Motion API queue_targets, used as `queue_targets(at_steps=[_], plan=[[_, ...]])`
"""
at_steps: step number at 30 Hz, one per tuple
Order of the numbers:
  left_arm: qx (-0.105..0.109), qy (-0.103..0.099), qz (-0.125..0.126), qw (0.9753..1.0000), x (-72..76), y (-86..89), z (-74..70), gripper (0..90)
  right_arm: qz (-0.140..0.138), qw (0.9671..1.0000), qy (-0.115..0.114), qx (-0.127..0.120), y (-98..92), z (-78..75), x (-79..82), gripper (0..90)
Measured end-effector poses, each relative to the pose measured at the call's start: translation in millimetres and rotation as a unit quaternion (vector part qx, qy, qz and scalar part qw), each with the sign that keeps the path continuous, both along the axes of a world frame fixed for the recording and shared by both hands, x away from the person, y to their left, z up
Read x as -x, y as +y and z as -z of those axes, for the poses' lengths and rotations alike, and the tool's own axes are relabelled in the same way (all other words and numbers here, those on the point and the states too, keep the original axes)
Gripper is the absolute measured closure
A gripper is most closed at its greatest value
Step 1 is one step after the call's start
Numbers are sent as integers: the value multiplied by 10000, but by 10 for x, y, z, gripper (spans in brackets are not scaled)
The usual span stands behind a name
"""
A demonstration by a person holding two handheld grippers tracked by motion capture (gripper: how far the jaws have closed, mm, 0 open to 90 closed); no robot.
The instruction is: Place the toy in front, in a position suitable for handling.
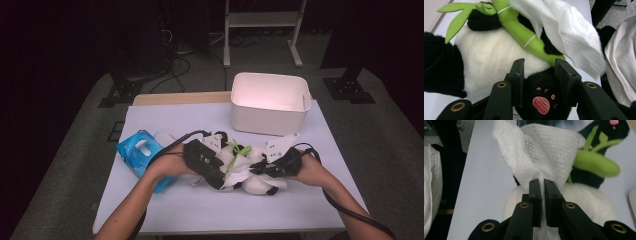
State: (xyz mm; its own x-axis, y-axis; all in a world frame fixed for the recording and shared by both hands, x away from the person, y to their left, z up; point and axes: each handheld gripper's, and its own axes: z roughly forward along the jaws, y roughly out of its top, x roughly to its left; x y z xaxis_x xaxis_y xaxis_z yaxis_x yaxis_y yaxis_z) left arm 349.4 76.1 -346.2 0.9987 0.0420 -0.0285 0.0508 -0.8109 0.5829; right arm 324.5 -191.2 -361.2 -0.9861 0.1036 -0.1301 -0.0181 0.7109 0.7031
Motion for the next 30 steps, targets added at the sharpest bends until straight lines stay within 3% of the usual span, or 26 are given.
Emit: queue_targets(at_steps=[4,6,8,11,14,19,24,30], plan=[[37,18,24,10000,7,0,4,600,186,9998,105,-15,-191,77,30,845],[-20,-7,38,10000,16,-10,9,598,258,9992,247,-200,-288,104,41,849],[-10,4,25,10000,12,-10,9,597,369,9992,143,3,-354,126,56,847],[-11,10,35,10000,12,-12,10,597,498,9983,289,-42,-453,185,65,848],[-35,26,43,10000,8,-15,12,596,493,9984,260,-83,-486,194,71,847],[-45,53,42,10000,5,-18,20,596,375,9991,89,-156,-380,74,88,846],[-50,60,43,10000,19,-21,28,596,147,9998,-111,-54,-110,-48,40,845],[-23,72,48,10000,34,9,48,596,-1,9999,-99,-95,90,-80,-71,845]])
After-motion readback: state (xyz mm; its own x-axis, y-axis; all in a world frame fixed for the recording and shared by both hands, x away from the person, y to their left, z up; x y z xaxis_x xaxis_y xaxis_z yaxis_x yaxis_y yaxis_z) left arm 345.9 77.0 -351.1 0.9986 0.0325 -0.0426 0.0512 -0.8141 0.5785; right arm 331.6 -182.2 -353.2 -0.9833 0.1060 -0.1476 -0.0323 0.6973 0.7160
